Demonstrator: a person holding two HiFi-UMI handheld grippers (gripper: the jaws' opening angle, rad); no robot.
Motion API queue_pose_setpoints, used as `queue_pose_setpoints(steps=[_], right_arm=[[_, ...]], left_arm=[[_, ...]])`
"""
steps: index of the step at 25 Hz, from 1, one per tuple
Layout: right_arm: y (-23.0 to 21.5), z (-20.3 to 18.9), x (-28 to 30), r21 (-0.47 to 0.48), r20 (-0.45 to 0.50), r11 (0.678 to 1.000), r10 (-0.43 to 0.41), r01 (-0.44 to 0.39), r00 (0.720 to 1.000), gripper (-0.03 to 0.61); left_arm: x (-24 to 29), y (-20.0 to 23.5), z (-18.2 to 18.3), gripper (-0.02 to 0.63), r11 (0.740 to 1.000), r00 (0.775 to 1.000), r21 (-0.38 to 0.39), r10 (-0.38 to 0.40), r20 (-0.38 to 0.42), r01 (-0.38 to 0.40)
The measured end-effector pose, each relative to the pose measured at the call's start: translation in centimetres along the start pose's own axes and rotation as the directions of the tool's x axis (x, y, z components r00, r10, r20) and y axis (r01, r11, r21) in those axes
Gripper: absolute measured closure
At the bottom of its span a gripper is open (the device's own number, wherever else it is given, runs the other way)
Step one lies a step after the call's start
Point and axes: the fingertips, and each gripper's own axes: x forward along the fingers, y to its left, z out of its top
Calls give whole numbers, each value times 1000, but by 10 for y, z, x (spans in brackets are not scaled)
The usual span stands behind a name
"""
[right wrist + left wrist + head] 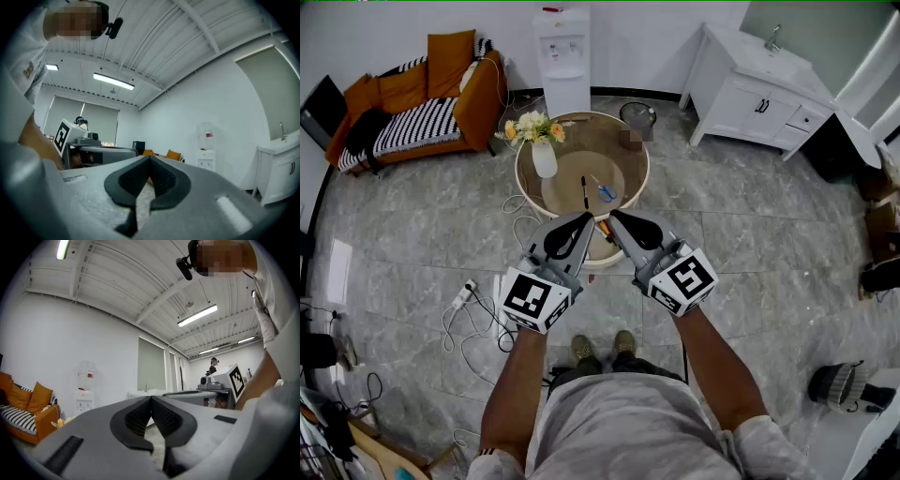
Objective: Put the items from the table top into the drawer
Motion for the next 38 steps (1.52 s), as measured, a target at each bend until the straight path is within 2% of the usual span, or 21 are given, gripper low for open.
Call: queue_pose_setpoints(steps=[9, 18, 23, 28, 38], right_arm=[[2, 1, 17, -17, -1, 1000, 10, -10, 1000, 578], [-4, -14, 43, -37, -47, 999, -41, 39, 998, 577], [-6, -19, 55, -58, -67, 996, -70, 66, 995, 577], [-6, -38, 74, -86, -122, 993, -90, 80, 988, 577], [-41, -80, 97, -129, -207, 987, -121, 95, 971, 577]], left_arm=[[-1, 17, -4, 614, 1000, 1000, 4, -3, 12, 3], [-12, 53, -12, 614, 1000, 1000, 8, -3, 23, 2], [-13, 67, -15, 614, 999, 999, 39, -25, 22, 24], [-13, 86, -32, 614, 996, 999, 78, -33, 2, 33], [19, 123, -65, 614, 998, 1000, 59, -2, -4, 2]])
